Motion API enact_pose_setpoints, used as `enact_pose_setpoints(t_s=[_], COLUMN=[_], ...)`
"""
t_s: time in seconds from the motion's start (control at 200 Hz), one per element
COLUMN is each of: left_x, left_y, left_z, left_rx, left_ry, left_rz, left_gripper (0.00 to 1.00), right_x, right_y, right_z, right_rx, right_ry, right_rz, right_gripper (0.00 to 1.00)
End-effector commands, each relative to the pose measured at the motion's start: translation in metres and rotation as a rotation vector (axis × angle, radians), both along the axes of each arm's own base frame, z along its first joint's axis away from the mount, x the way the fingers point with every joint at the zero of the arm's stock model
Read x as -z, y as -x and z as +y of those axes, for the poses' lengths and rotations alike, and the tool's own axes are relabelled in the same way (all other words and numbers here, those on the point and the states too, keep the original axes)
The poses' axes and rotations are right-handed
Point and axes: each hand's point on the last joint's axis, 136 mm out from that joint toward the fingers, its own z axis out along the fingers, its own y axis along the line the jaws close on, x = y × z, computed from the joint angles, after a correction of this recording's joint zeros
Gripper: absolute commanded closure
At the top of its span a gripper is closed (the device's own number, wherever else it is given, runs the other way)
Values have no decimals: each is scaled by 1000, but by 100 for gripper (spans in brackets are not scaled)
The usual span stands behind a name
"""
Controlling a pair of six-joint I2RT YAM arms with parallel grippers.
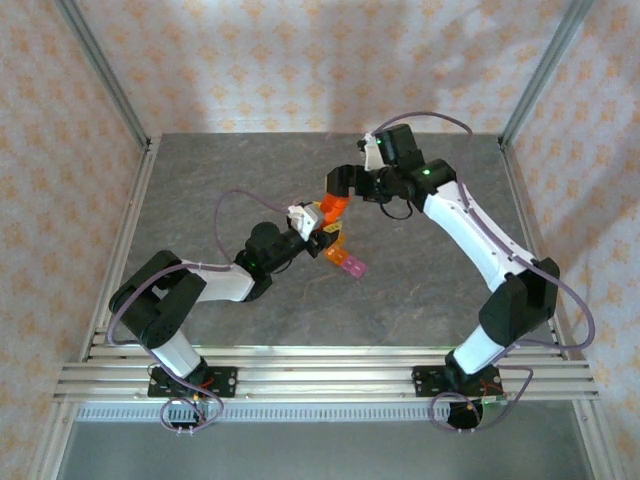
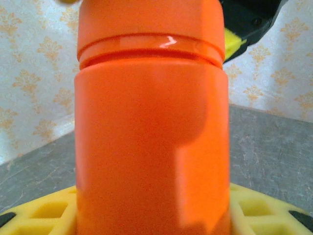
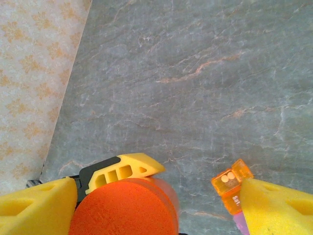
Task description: Sort the pills into containers
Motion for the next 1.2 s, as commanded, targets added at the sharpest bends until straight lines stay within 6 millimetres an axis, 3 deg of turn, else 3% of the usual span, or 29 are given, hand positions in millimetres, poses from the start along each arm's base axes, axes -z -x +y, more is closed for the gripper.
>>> enact_pose_setpoints(t_s=[0.0,0.17,0.465,0.876,1.196], left_x=[-29,-33,-40,-48,-48], left_y=[6,9,14,19,18], left_z=[0,-3,-8,-18,-18], left_rx=[33,119,253,340,341], left_ry=[59,117,194,221,222], left_rz=[-83,-35,40,75,76], left_gripper=[100,100,100,100,100], right_x=[-38,-57,-57,-44,-33], right_y=[0,7,34,38,40], right_z=[-19,-26,-16,-2,4], right_rx=[-5,-104,-359,-441,-459], right_ry=[7,12,42,39,43], right_rz=[-123,-220,-263,-194,-163], right_gripper=[15,16,22,22,33])
